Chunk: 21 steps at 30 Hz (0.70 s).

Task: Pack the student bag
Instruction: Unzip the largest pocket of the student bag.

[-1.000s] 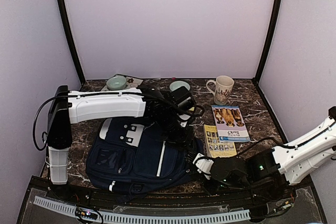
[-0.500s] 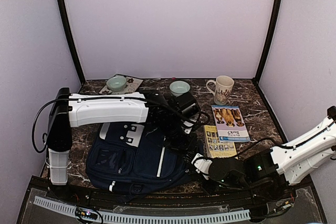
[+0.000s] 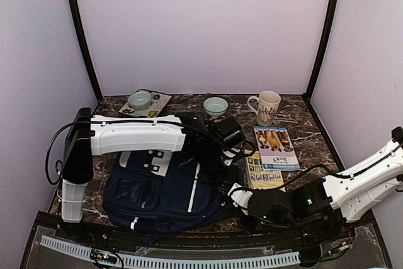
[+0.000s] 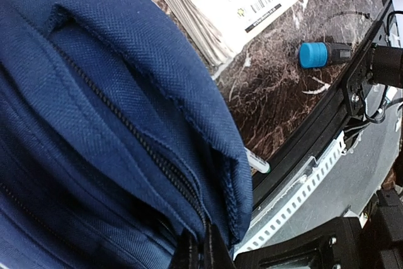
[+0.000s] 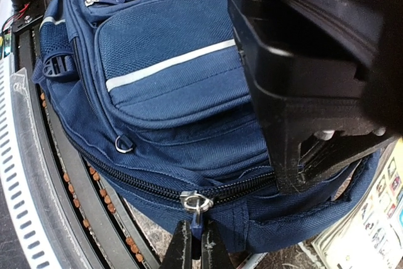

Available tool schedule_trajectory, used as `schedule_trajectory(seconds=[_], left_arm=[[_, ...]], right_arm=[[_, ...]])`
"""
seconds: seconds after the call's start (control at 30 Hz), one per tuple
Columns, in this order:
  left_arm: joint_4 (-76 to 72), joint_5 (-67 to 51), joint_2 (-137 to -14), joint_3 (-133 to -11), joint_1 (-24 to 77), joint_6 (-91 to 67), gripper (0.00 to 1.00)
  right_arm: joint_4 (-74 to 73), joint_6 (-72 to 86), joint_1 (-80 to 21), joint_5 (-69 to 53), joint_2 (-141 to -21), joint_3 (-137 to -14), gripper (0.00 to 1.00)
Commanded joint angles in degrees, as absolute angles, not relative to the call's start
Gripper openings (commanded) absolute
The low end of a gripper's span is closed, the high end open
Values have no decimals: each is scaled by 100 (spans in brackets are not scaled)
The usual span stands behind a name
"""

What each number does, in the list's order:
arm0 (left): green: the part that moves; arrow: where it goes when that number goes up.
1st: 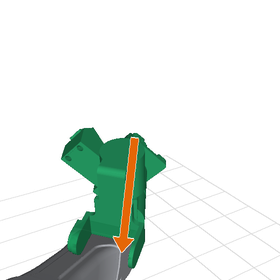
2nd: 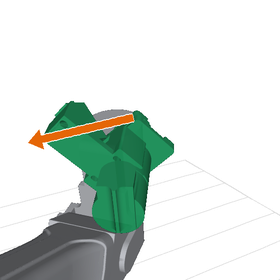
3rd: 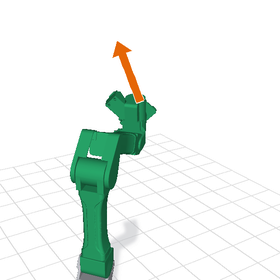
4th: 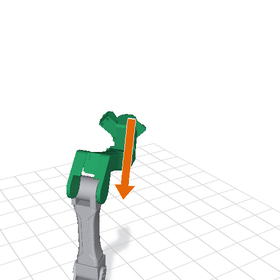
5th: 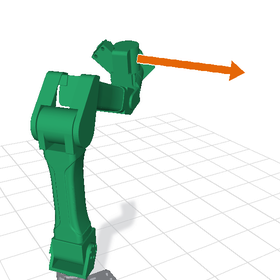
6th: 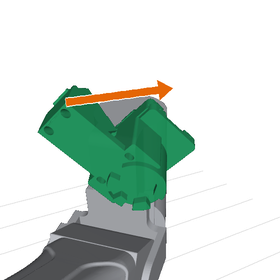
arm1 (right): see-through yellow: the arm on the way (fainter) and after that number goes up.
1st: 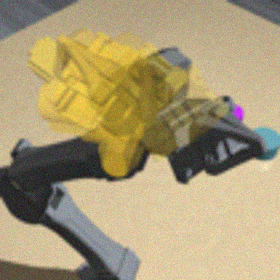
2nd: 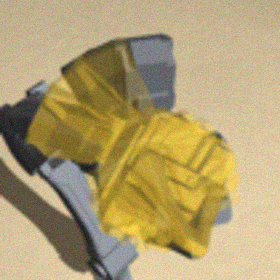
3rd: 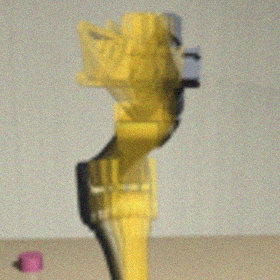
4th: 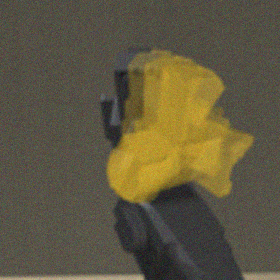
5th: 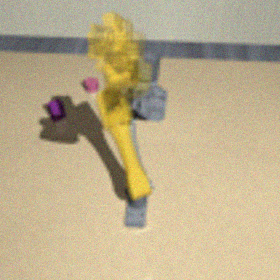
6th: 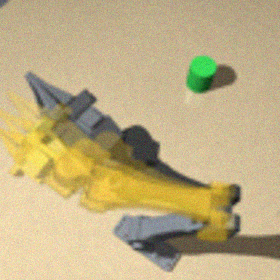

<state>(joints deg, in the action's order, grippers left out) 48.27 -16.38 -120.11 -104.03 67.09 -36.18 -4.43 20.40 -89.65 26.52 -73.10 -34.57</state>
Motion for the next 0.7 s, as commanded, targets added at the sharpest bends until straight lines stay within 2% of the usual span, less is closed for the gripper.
schedule_trajectory(seconds=[0.0, 0.13, 0.37, 0.67], left_arm=[[5139, -1106, -11940, -10730, 6750, -3683, 0], [5552, -587, -11927, -11021, 6688, -3872, 0], [5579, -398, -11653, -11403, 6575, -3826, 0], [5314, -220, -10939, -10889, 6313, -4124, 0]], right_arm=[[-167, 2056, -9018, 2677, -7432, -3797, 0], [-161, 1883, -9018, 2621, -7672, -4066, 0], [-129, 1666, -9021, 2392, -8204, -4597, 0], [33, 1451, -9026, 2009, -8600, -4957, 0]])
